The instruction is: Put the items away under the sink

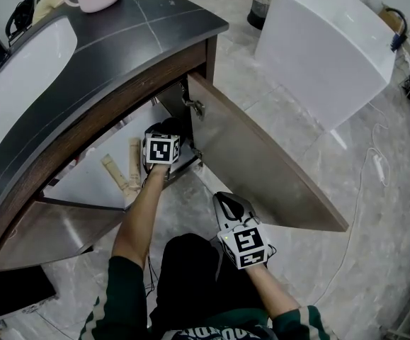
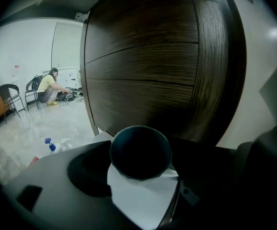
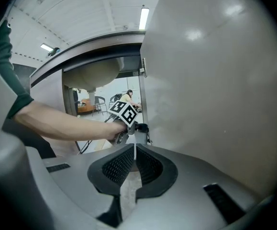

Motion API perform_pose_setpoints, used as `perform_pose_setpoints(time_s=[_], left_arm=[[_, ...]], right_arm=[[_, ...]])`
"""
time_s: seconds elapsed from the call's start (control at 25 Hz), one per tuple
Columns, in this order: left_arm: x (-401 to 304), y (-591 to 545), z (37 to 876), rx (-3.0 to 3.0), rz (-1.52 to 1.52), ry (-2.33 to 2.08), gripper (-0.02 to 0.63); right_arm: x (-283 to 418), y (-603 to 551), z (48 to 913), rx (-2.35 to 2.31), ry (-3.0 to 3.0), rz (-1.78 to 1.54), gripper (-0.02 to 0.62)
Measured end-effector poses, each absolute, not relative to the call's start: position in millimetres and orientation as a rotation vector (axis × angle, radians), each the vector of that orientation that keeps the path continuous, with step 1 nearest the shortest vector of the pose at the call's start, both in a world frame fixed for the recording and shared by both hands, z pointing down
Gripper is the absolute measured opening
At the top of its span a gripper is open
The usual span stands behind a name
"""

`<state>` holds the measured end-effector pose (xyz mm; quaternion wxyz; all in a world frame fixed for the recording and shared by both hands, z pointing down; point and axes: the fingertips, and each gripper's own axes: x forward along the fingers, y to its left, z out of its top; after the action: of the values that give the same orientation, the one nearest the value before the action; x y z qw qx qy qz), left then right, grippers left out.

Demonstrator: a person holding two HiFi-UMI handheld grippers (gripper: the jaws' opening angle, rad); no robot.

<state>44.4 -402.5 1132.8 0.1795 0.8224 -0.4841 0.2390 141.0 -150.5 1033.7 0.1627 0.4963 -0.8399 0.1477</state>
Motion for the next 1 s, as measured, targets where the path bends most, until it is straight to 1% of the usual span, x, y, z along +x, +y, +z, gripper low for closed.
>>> perform_pose_setpoints(time_s=[0.44,0.6,0.64,0.68,0.72,0.76,0.8,0.84,0.88,0.92,1.0], left_arm=[[34,-384,1119,2.387,0.624,-1.419,0.382],[28,-343,1075,2.469,0.477,-1.499,0.380],[28,-332,1061,2.488,0.443,-1.497,0.370],[29,-320,1049,2.505,0.422,-1.481,0.330],[32,-310,1039,2.522,0.413,-1.454,0.274],[35,-300,1031,2.538,0.412,-1.422,0.196],[38,-291,1022,2.550,0.415,-1.397,0.137],[40,-282,1012,2.552,0.419,-1.386,0.094],[41,-273,1001,2.545,0.422,-1.382,0.024],[43,-264,989,2.532,0.423,-1.368,0.011],[48,-243,961,2.503,0.430,-1.297,0.009]], right_arm=[[139,-146,1040,1.440,-2.428,0.498,0.044],[140,-142,1022,1.489,-2.448,0.481,0.044],[138,-141,1014,1.489,-2.462,0.482,0.044],[137,-141,1006,1.486,-2.477,0.486,0.044],[135,-140,996,1.483,-2.490,0.491,0.044],[133,-138,986,1.483,-2.499,0.497,0.044],[132,-136,975,1.486,-2.503,0.506,0.044],[132,-133,964,1.489,-2.501,0.521,0.044],[131,-128,953,1.488,-2.496,0.538,0.044],[129,-124,940,1.480,-2.489,0.557,0.044],[123,-115,907,1.456,-2.475,0.593,0.044]])
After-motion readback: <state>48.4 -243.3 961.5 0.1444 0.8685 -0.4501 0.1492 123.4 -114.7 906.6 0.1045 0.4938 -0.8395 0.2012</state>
